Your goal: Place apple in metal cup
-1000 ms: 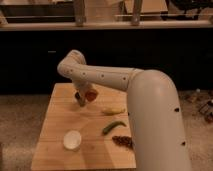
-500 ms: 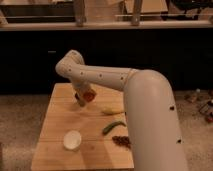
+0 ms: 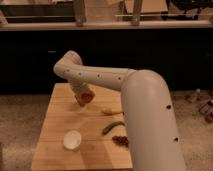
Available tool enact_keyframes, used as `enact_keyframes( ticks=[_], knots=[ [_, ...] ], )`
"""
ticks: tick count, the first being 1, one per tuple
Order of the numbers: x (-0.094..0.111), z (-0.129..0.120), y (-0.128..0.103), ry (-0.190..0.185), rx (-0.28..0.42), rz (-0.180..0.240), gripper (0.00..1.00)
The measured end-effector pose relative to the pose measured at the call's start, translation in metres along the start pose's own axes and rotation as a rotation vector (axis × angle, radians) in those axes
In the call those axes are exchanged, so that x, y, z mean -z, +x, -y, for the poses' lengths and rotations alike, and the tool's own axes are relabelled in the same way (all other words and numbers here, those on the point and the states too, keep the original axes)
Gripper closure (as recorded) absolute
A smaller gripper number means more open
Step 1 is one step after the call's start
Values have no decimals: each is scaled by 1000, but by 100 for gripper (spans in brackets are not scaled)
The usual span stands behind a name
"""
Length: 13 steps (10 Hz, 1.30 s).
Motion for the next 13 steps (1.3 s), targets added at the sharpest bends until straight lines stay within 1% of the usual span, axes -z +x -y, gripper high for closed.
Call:
enact_keyframes(
  ticks=[1,2,5,7,9,13],
  knots=[
    [-1,1,-1,1,-1,2,97],
    [1,1,2,5,-5,-6,97],
    [6,2,20,24,2,-37,97],
    [9,6,32,46,8,-57,97],
    [8,6,39,66,7,-65,97],
    [3,15,51,112,10,-85,97]
  ],
)
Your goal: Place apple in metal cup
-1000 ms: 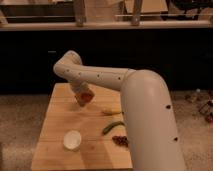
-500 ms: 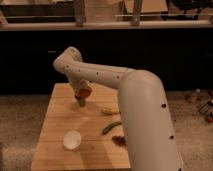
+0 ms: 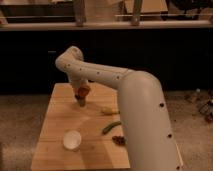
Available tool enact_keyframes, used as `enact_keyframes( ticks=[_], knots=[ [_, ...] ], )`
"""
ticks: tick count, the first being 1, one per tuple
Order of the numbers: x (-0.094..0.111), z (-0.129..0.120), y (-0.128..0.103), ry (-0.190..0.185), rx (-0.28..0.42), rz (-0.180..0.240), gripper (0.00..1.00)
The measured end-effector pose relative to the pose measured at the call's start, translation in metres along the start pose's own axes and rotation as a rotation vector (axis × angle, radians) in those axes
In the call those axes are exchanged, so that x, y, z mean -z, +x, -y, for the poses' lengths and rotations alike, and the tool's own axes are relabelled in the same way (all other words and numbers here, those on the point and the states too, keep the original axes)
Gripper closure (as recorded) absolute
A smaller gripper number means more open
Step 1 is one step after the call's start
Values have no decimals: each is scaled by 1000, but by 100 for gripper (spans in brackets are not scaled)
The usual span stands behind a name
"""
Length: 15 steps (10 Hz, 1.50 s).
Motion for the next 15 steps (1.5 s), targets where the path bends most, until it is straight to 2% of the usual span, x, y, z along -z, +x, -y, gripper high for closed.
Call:
enact_keyframes(
  ticks=[4,6,10,12,15],
  knots=[
    [-8,7,10,27,2,-10,97],
    [-13,9,13,23,3,-14,82],
    [-13,10,18,30,-1,-20,39],
    [-11,9,21,34,2,-25,22],
    [-10,11,22,41,3,-23,20]
  ],
)
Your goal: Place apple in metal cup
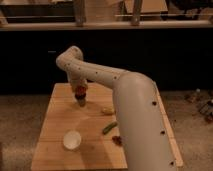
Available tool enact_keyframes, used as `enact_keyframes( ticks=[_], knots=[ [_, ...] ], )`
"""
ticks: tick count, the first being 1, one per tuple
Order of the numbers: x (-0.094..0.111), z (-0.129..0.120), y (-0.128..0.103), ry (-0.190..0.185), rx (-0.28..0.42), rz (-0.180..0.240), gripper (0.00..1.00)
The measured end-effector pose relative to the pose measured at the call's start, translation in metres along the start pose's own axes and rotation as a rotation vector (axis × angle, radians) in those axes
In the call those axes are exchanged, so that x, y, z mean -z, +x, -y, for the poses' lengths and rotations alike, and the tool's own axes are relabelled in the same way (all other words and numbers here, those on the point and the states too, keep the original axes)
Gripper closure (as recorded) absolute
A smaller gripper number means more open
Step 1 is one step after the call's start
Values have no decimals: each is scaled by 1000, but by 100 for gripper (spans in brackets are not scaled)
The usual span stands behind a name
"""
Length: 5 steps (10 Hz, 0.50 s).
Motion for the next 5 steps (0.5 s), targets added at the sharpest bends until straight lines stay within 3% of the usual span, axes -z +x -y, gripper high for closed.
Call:
enact_keyframes(
  ticks=[5],
  knots=[
    [-1,-2,3,3,1,4,20]
  ],
)
